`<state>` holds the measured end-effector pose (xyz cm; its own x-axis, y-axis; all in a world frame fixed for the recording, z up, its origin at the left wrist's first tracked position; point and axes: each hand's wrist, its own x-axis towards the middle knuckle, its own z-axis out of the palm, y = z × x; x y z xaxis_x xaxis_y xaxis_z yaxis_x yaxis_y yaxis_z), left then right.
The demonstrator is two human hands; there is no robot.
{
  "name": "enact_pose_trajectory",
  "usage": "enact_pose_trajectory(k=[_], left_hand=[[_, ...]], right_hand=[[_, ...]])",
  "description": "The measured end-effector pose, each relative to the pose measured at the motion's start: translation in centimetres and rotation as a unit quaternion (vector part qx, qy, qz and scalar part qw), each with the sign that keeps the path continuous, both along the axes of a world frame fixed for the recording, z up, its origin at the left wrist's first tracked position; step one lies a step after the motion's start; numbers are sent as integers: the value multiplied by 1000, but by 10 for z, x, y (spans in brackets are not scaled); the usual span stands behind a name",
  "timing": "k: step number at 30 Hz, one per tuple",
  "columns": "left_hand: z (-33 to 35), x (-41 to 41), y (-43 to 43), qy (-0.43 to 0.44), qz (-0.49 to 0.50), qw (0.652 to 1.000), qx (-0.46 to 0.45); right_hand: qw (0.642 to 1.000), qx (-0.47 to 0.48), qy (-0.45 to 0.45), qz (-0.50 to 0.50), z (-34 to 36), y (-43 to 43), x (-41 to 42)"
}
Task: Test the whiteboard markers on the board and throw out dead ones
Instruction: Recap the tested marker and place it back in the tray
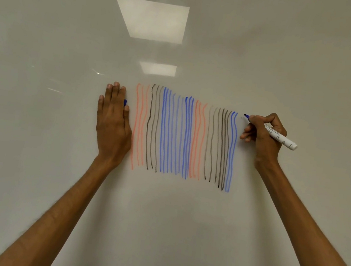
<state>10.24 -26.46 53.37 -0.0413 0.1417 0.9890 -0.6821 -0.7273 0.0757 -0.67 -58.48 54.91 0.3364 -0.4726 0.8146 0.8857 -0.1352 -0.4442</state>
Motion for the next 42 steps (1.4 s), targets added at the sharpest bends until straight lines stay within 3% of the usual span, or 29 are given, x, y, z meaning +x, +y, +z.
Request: enact_pose_trajectory(k=[11,30,42], left_hand=[[-1,0,0,0,4,1000,-2],[-5,1,2,5,-12,1000,14],[-56,-4,-1,24,-36,999,-1]], right_hand=[[999,-33,25,-26,-5,3,-2],[998,-30,56,-20,-74,-3,-5],[991,-1,130,-8,-128,-5,-9]])
